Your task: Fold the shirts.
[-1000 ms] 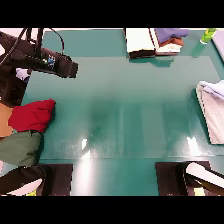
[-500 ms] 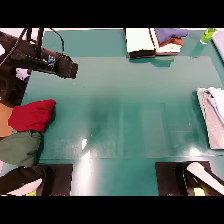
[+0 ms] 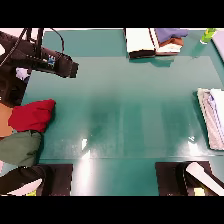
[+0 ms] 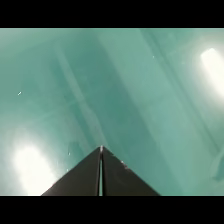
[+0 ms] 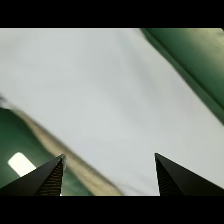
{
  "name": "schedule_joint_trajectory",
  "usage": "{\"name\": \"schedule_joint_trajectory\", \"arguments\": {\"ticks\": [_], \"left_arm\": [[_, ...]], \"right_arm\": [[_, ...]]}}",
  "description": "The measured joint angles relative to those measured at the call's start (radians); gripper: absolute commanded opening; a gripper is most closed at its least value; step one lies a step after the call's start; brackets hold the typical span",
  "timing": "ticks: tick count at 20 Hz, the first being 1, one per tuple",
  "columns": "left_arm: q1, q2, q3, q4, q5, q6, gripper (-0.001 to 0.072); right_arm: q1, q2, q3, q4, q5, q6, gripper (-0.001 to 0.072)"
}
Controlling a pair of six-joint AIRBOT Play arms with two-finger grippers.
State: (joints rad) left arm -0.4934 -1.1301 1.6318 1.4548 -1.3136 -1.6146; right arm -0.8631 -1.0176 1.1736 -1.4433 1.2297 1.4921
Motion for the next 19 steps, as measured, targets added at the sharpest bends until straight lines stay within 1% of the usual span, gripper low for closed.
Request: {"name": "schedule_joint_trajectory", "arguments": {"ticks": [2, 4, 6, 7, 8, 9, 11, 15, 19], "left_arm": [[0.000, 0.000, 0.000, 0.001, 0.011, 0.000, 0.0027], [0.000, 0.000, 0.000, 0.003, 0.019, 0.000, 0.0027], [0.000, 0.000, 0.000, 0.003, 0.022, 0.000, 0.0027], [0.000, 0.000, 0.000, 0.003, 0.025, 0.000, 0.0027], [0.000, 0.000, 0.000, 0.003, 0.027, 0.000, 0.0027], [0.000, 0.000, 0.000, 0.003, 0.029, 0.000, 0.0027], [0.000, 0.000, 0.000, 0.005, 0.038, 0.000, 0.0027], [0.000, 0.000, 0.000, 0.006, 0.045, 0.000, 0.0027], [0.000, 0.000, 0.000, 0.006, 0.048, 0.000, 0.0027]], "right_arm": [[0.132, 0.000, 0.030, 0.115, -0.014, 0.000, 0.0624], [0.293, -0.003, 0.045, 0.192, -0.039, -0.001, 0.0624], [0.454, -0.018, 0.053, 0.230, -0.064, -0.001, 0.0623], [0.539, -0.031, 0.055, 0.247, -0.074, -0.001, 0.0608], [0.620, -0.047, 0.057, 0.259, -0.083, -0.002, 0.0517], [0.690, -0.064, 0.058, 0.264, -0.087, -0.002, 0.0397], [0.818, -0.101, 0.060, 0.276, -0.095, -0.002, 0.0024], [0.988, -0.158, 0.061, 0.285, -0.102, -0.011, 0.0022], [1.051, -0.176, 0.061, 0.288, -0.104, -0.014, 0.0022]]}}
